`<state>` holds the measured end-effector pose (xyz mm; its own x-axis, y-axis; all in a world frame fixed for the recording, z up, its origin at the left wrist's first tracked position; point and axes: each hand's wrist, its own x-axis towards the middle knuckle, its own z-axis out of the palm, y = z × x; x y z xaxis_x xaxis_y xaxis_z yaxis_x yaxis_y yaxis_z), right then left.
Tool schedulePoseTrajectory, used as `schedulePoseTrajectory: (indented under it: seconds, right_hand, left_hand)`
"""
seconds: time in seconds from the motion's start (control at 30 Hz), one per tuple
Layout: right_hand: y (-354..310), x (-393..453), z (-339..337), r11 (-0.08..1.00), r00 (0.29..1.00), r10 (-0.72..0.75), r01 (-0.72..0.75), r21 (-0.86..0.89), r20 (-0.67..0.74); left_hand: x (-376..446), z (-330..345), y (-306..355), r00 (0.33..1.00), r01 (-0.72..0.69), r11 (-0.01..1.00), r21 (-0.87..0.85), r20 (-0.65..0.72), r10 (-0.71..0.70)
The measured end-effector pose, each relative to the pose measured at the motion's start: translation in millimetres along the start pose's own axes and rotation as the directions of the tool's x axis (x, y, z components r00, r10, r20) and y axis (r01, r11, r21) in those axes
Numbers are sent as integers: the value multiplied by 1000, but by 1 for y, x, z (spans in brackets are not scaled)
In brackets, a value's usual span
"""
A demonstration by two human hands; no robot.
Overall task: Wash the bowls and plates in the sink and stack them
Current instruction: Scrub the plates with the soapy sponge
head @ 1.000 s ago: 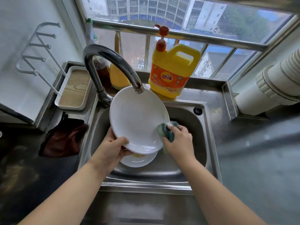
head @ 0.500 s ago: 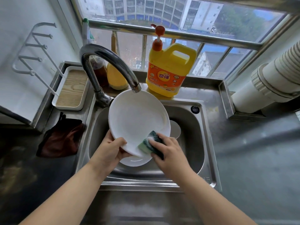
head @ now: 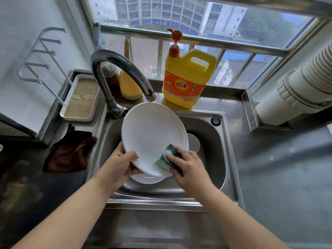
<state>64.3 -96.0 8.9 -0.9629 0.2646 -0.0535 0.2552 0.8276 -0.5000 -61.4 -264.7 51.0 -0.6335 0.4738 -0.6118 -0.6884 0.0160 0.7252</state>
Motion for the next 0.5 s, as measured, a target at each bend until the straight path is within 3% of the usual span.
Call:
schedulePoseTrajectory:
  seconds: [0.13,0.23,0.3,0.37,0.43,0.5]
  right_hand:
    - [31,15,-21,977,982,188,-183,-111,36]
    - [40,16,-34,960,960,280,-280,10,-10]
    - [43,10,-44,965,965,263,-263,2,-3]
    - [42,3,-55,974,959,224,-220,-43,173]
    - [31,-3,-61,984,907,177,-168,-58,381]
    - [19,-5,-58,989,865,134,-147,-12,483]
  left_hand:
    - [-1,-7,-1,999,29,1000,-8,26,-29]
    - [5,-13,-3,996,22,1000,-4,-83,-22]
    - [11,-19,-2,984,23,1000,0,-178,-23]
    - [15,-23,0,974,25,999,27,-227,-18]
    - [19,-27,0,970,35,998,50,-241,-22]
    - [22,-29,0,969,56,997,54,-244,-42]
